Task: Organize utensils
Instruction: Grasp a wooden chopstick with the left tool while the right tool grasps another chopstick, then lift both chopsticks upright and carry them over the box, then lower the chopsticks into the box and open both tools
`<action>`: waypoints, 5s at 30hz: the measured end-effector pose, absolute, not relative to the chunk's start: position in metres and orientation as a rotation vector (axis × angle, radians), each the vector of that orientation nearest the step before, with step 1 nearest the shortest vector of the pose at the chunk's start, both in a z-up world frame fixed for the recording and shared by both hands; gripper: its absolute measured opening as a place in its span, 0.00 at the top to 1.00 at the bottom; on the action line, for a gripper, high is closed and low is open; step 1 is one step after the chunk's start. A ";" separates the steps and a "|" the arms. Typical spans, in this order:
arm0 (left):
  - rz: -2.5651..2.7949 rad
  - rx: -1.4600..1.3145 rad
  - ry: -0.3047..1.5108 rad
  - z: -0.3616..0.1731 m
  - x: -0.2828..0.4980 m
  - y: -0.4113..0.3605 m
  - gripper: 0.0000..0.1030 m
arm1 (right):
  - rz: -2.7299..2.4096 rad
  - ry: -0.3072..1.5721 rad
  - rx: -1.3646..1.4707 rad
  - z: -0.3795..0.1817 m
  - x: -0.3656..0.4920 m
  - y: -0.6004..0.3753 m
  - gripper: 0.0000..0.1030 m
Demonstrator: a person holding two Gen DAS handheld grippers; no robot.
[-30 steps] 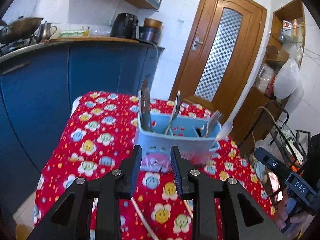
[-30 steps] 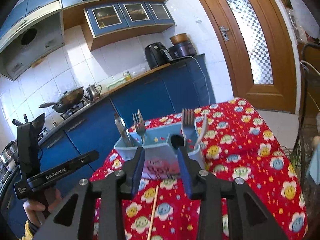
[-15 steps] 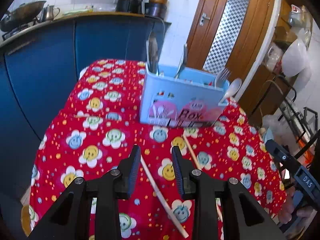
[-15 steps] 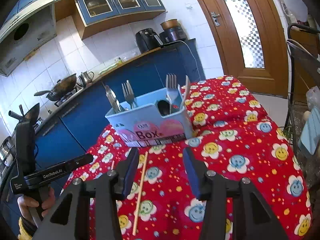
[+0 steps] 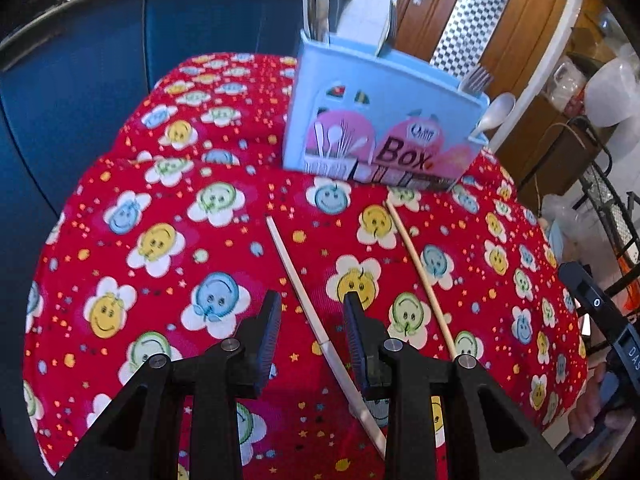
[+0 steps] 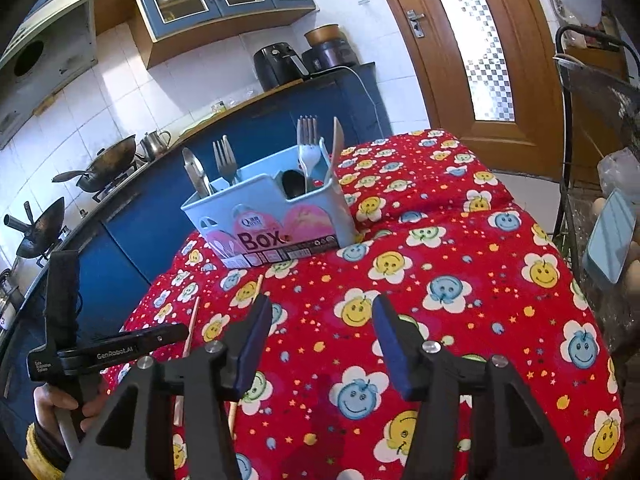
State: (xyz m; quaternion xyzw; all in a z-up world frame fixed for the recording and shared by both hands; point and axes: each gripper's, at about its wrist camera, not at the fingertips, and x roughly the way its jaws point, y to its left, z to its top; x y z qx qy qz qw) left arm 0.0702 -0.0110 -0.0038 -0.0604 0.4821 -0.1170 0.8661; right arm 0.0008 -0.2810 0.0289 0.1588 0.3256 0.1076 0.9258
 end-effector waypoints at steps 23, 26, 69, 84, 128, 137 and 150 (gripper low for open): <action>-0.206 -0.146 1.118 -0.012 0.089 -0.006 0.94 | 0.213 0.685 0.372 0.014 0.002 -0.301 0.43; -0.232 -0.203 1.100 -0.013 0.084 0.002 0.96 | 0.214 0.689 0.359 0.015 0.001 -0.298 0.43; -0.312 -0.321 0.629 0.049 0.045 0.078 0.96 | 0.380 1.249 -0.096 -0.001 0.092 -0.156 0.84; -0.333 -0.315 0.600 0.056 0.051 0.069 0.96 | 0.412 1.308 0.017 -0.007 0.111 -0.156 0.94; -0.236 -0.168 0.200 0.107 0.186 -0.030 0.95 | 0.331 0.316 0.169 0.104 0.160 -0.236 0.94; -0.211 -0.147 0.192 0.087 0.189 -0.035 0.95 | 0.322 0.250 0.133 0.083 0.178 -0.231 0.94; -0.205 -0.162 0.234 0.094 0.176 -0.028 0.89 | 0.344 0.265 0.179 0.088 0.163 -0.236 0.81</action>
